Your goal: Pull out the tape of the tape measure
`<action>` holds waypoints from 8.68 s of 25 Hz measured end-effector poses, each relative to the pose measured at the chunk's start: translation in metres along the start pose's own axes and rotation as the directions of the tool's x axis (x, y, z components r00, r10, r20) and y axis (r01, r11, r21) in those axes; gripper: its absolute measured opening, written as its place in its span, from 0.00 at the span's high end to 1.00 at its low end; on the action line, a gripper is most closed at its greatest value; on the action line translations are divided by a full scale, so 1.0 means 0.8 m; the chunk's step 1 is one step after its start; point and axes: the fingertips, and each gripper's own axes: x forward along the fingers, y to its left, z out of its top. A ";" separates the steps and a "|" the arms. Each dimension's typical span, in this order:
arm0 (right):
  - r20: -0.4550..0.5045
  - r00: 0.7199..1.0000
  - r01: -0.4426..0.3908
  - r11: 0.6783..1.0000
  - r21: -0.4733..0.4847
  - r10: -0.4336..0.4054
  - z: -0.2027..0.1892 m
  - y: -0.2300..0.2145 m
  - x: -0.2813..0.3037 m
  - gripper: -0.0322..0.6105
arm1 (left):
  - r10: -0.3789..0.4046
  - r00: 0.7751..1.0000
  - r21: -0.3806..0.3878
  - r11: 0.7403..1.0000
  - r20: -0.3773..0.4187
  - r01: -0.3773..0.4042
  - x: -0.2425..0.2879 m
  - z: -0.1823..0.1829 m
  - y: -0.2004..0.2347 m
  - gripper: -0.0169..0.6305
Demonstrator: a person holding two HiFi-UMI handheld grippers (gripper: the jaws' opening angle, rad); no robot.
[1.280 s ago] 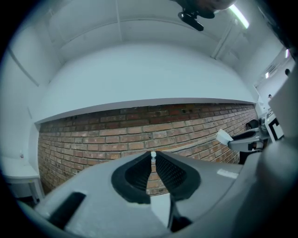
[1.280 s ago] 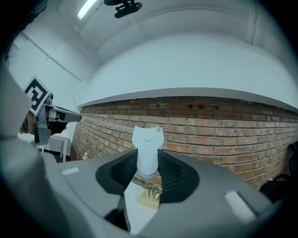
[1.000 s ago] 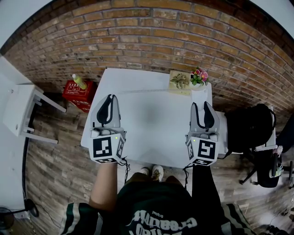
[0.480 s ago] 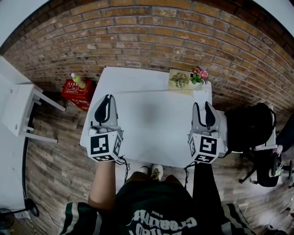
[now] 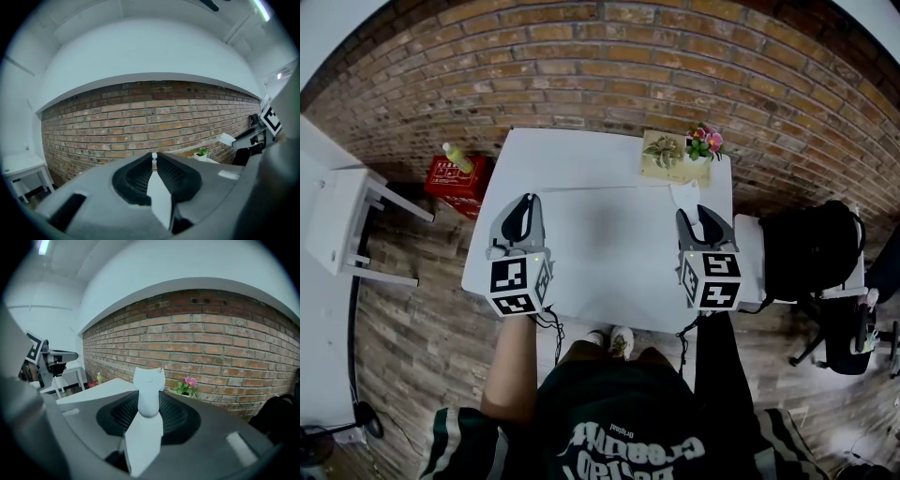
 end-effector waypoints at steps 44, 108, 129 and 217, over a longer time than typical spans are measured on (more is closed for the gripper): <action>0.008 0.999 0.048 0.999 0.000 -0.048 0.022 -0.021 -0.002 0.72 | 0.056 0.998 -0.036 0.998 -0.003 -0.056 0.001 0.008 0.050 0.92; -0.584 0.806 -0.060 0.995 0.082 0.097 -0.258 0.037 0.041 0.72 | -0.124 0.906 -0.030 0.992 -0.405 0.122 0.006 -0.243 -0.043 0.80; -0.648 0.752 -0.054 0.991 0.123 0.121 -0.305 0.045 0.062 0.71 | -0.178 0.886 -0.051 0.984 -0.427 0.174 0.026 -0.263 -0.073 0.81; 0.167 0.980 -0.096 0.992 -0.082 0.109 0.009 0.027 -0.007 0.68 | -0.338 0.933 0.089 0.940 0.126 0.329 0.011 0.042 -0.144 0.86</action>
